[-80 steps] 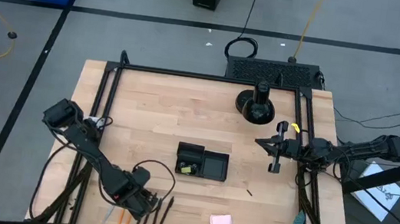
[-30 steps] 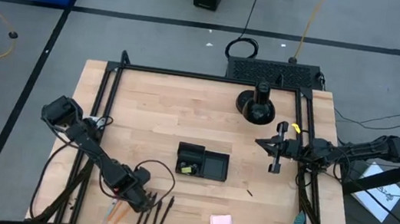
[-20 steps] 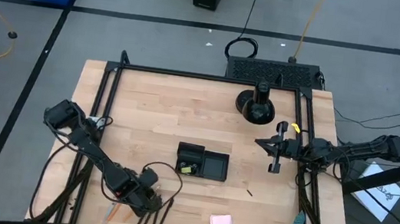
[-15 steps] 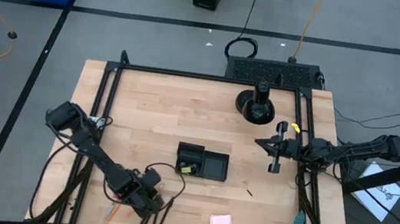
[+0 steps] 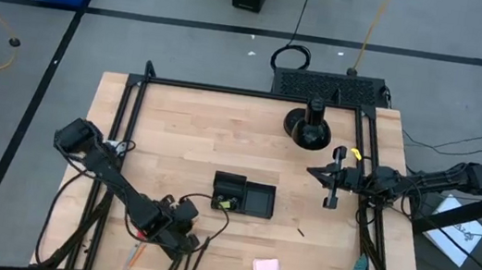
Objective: Pick and place office supplies into organizer
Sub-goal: Put the right yellow pencil into the black desk organizer
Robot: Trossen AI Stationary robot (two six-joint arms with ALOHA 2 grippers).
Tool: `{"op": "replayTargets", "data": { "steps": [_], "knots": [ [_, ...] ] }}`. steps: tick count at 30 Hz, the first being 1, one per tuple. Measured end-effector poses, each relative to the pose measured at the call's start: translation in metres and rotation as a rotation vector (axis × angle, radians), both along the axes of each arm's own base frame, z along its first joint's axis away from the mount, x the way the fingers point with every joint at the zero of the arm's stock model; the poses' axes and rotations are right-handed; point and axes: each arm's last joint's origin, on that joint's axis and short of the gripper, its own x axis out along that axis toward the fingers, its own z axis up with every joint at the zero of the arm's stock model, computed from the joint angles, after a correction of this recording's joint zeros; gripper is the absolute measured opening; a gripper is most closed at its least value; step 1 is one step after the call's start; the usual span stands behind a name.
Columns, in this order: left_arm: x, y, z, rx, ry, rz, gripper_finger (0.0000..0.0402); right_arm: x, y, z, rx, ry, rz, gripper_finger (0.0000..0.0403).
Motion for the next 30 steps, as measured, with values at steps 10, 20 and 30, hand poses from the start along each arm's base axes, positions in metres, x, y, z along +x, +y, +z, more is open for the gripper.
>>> {"op": "replayTargets", "data": {
  "steps": [10,20,30],
  "knots": [
    [-0.001,0.007,0.079,0.329,-0.426,-0.184,0.0005,0.000,0.000,0.000,-0.002,-0.001,0.000,0.0000],
    [0.029,0.029,0.140,0.743,-0.683,-0.539,0.0006,0.000,0.000,0.000,-0.003,-0.002,-0.001,0.0000],
    [0.065,0.107,0.132,0.727,-0.727,-0.685,0.0015,0.000,0.000,0.000,-0.015,0.000,-0.003,0.0000]
  ]
}}
